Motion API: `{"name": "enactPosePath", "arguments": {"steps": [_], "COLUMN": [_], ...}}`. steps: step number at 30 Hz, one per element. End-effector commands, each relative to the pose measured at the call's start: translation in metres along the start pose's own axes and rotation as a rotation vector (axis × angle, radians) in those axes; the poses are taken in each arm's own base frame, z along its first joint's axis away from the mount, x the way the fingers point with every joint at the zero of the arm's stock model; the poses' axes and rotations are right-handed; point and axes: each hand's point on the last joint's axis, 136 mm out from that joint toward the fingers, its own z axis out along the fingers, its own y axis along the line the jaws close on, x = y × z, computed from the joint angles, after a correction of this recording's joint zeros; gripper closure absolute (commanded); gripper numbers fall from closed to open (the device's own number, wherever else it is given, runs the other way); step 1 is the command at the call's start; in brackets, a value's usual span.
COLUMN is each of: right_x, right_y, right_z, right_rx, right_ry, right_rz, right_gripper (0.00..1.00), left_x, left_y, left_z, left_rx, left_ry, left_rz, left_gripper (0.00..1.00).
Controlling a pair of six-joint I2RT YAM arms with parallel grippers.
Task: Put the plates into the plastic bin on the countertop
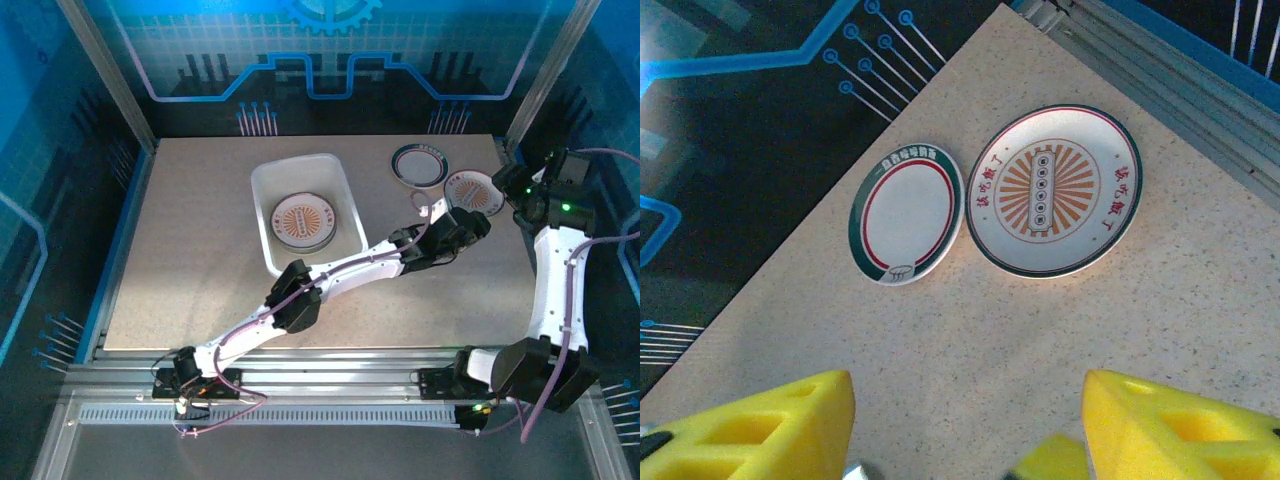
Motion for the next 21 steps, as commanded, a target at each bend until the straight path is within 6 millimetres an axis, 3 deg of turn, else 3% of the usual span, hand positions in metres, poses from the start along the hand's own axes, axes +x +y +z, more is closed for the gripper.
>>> {"name": "enactPosePath", "arguments": {"steps": [1, 3, 6, 11, 14, 21], "right_x": [0.005, 0.007, 0.009, 0.02, 0.024, 0.03], "right_y": [-0.001, 0.0, -0.001, -0.007, -0.009, -0.02], "right_z": [0.008, 0.016, 0.037, 0.09, 0.117, 0.145], "right_rx": [-0.031, -0.038, -0.035, 0.049, 0.134, 0.357], "right_ry": [0.026, 0.045, 0.093, 0.222, 0.289, 0.338], "right_rz": [0.019, 0.017, 0.026, 0.016, -0.005, -0.064], "right_gripper": [0.38, 0.4, 0.43, 0.45, 0.46, 0.42], "left_x": [-0.029, -0.038, -0.05, -0.065, -0.075, -0.106], "left_y": [0.032, 0.044, 0.047, 0.067, 0.068, 0.071], "left_z": [0.027, 0.034, 0.039, 0.05, 0.051, 0.049], "left_rx": [-0.014, -0.026, -0.01, -0.035, -0.036, -0.035], "left_ry": [-0.124, -0.144, -0.171, -0.184, -0.195, -0.21], "left_rz": [-0.094, -0.107, -0.078, -0.041, -0.001, 0.056], "left_gripper": [0.3, 0.31, 0.31, 0.31, 0.31, 0.3]}}
